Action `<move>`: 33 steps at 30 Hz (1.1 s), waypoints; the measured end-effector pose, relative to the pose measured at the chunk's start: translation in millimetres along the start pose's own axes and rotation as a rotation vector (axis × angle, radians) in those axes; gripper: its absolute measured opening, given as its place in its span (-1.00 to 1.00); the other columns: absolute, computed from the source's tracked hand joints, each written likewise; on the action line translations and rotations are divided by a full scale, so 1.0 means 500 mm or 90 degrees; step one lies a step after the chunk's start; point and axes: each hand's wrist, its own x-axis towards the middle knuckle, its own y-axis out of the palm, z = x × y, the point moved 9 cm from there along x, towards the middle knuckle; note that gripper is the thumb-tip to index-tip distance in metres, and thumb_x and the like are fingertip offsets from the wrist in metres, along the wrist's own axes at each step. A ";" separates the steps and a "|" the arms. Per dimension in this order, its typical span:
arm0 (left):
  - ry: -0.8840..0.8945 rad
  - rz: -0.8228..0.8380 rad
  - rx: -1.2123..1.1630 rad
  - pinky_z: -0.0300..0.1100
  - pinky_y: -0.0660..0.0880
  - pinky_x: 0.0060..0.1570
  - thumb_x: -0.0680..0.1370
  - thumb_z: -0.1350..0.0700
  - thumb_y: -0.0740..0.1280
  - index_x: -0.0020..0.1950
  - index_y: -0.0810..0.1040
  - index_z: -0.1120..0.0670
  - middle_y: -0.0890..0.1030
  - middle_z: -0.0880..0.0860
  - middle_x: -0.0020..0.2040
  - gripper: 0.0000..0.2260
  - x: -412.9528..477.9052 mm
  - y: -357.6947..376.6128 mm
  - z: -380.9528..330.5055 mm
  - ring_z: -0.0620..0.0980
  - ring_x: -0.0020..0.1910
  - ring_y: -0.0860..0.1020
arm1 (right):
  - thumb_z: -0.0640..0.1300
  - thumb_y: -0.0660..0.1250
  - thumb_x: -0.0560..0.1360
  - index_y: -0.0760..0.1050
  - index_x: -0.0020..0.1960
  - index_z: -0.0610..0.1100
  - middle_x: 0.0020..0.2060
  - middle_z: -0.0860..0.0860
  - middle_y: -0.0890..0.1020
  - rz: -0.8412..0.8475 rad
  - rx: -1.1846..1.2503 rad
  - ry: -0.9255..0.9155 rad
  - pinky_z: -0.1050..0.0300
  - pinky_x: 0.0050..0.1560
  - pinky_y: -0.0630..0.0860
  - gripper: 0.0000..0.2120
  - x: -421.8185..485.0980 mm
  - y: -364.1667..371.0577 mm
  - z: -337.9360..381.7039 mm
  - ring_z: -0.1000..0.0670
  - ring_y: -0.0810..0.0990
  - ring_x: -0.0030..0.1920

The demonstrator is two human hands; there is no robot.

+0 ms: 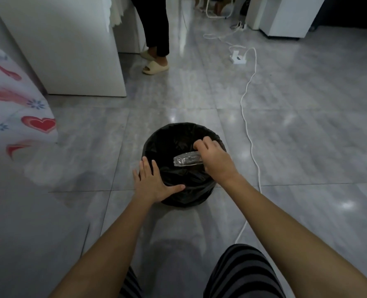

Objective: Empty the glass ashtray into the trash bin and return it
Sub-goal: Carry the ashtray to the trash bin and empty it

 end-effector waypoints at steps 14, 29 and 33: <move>-0.004 -0.049 0.012 0.19 -0.14 0.51 0.25 -0.60 0.11 0.55 0.10 0.11 -0.22 0.19 0.59 0.09 -0.006 -0.014 -0.001 0.16 0.58 -0.17 | -0.31 0.47 0.23 0.49 -0.09 -0.15 -0.21 -0.10 0.57 0.046 -0.241 -0.068 0.17 -0.67 0.37 -0.71 -0.066 0.045 -0.001 -0.08 0.55 -0.30; 0.006 -0.002 0.143 0.15 -0.22 0.51 0.24 -0.63 -0.04 0.58 -0.25 -0.01 -0.28 0.20 0.58 0.10 0.017 -0.017 -0.019 0.15 0.58 -0.21 | -0.31 0.59 0.09 0.47 -0.03 -0.14 -0.12 -0.13 0.56 0.145 -0.292 -0.196 0.17 -0.66 0.37 -0.49 -0.060 0.088 -0.003 -0.12 0.55 -0.27; 0.017 -0.002 0.134 0.16 -0.22 0.51 0.24 -0.63 -0.03 0.57 -0.25 -0.04 -0.28 0.20 0.58 0.09 0.023 -0.016 -0.021 0.15 0.58 -0.21 | -0.35 0.50 0.20 0.47 -0.09 -0.16 -0.18 -0.13 0.55 0.118 -0.282 -0.120 0.21 -0.65 0.30 -0.65 -0.038 0.070 -0.029 -0.13 0.51 -0.30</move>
